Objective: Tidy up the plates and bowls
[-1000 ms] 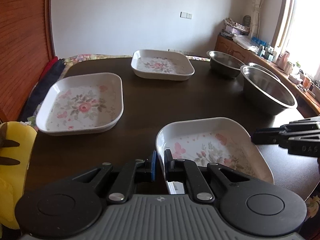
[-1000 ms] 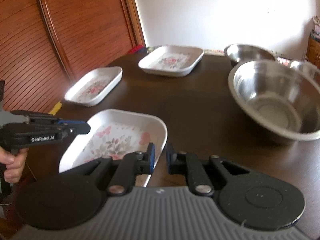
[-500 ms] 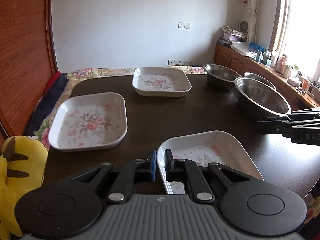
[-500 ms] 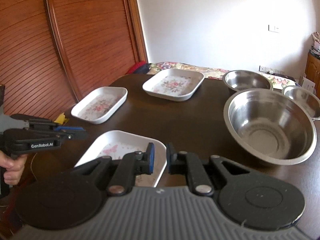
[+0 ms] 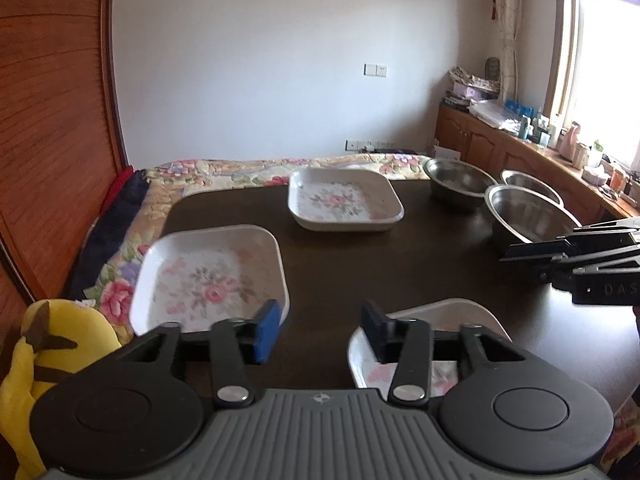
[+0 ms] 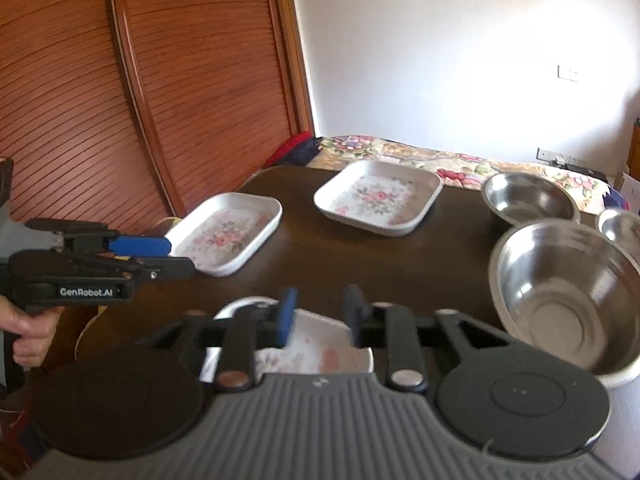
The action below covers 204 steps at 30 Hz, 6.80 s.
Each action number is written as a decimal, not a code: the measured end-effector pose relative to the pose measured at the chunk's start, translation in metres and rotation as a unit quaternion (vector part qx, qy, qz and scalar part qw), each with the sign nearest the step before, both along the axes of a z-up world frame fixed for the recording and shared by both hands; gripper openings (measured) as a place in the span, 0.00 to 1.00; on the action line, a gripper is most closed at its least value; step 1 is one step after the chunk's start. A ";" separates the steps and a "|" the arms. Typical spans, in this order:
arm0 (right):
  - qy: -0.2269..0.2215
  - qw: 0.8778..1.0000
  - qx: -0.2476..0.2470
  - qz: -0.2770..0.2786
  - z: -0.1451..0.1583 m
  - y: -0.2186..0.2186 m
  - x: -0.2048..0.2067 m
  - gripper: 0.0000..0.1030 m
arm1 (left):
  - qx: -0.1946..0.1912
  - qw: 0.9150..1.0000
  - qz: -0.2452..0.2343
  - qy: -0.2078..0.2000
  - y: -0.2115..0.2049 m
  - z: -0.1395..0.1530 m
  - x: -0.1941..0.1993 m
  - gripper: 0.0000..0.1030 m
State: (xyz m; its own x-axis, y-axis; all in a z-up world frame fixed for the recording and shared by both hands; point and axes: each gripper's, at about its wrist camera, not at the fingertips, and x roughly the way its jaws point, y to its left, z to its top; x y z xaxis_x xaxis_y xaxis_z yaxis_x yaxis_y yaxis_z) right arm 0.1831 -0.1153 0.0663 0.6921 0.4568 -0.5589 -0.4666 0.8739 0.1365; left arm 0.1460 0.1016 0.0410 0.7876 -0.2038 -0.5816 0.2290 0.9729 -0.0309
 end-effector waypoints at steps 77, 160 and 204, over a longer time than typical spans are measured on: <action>0.139 0.988 0.007 0.066 -0.047 0.122 0.137 0.11 | -0.054 0.994 0.069 0.066 0.134 -0.049 0.102 0.34; 0.074 0.997 0.030 -0.023 -0.046 -0.021 -0.013 0.06 | -0.052 0.998 -0.030 0.035 -0.006 -0.045 -0.011 0.34; -0.024 0.998 0.034 -0.041 -0.041 -0.033 -0.040 0.11 | -0.042 0.999 -0.011 -0.015 -0.014 -0.039 -0.022 0.47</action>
